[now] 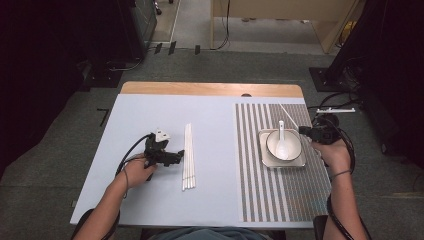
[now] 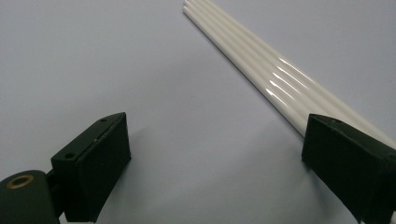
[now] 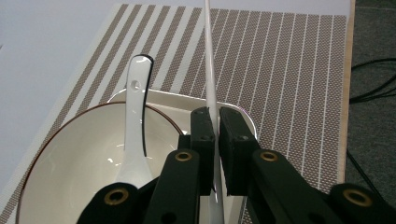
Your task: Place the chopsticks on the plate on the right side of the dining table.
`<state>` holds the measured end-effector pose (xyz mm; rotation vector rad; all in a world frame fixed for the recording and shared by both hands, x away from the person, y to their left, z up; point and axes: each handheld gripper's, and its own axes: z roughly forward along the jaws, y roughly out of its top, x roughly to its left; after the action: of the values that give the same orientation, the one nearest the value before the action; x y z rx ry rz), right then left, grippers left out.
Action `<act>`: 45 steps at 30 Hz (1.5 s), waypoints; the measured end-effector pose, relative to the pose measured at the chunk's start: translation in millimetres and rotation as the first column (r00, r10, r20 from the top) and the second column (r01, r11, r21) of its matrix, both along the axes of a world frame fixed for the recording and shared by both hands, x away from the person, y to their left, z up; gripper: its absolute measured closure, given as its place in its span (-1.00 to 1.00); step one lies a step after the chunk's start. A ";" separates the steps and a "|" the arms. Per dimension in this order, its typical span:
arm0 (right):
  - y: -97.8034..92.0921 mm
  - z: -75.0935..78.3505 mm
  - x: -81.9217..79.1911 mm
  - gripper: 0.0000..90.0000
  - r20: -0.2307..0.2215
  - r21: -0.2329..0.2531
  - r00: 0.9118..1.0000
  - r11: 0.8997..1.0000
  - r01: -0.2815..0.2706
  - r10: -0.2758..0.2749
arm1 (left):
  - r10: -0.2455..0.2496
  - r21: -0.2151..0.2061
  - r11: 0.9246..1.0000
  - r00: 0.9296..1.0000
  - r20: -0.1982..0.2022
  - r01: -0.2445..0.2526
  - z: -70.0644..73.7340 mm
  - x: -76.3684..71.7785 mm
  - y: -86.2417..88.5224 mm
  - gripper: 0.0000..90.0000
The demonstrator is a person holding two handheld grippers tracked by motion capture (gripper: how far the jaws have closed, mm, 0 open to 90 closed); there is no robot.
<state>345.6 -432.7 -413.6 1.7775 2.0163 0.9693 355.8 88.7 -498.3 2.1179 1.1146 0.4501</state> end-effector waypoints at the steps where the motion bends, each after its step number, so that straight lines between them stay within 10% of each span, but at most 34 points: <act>1: -0.8 -1.6 0.6 0.89 -0.001 0.001 1.000 1.000 0.000 0.000 | 0.000 0.000 1.000 1.000 0.000 0.000 0.0 0.0 0.0 -0.83; 45: -17.5 -47.6 8.7 0.89 -0.052 0.051 0.998 0.998 -0.043 0.046 | 0.000 0.000 1.000 1.000 0.001 0.000 -0.1 0.0 -0.1 -0.83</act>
<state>354.3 -450.2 -461.2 1.8098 2.0900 1.0040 355.8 88.6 -498.3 2.1172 1.1144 0.4504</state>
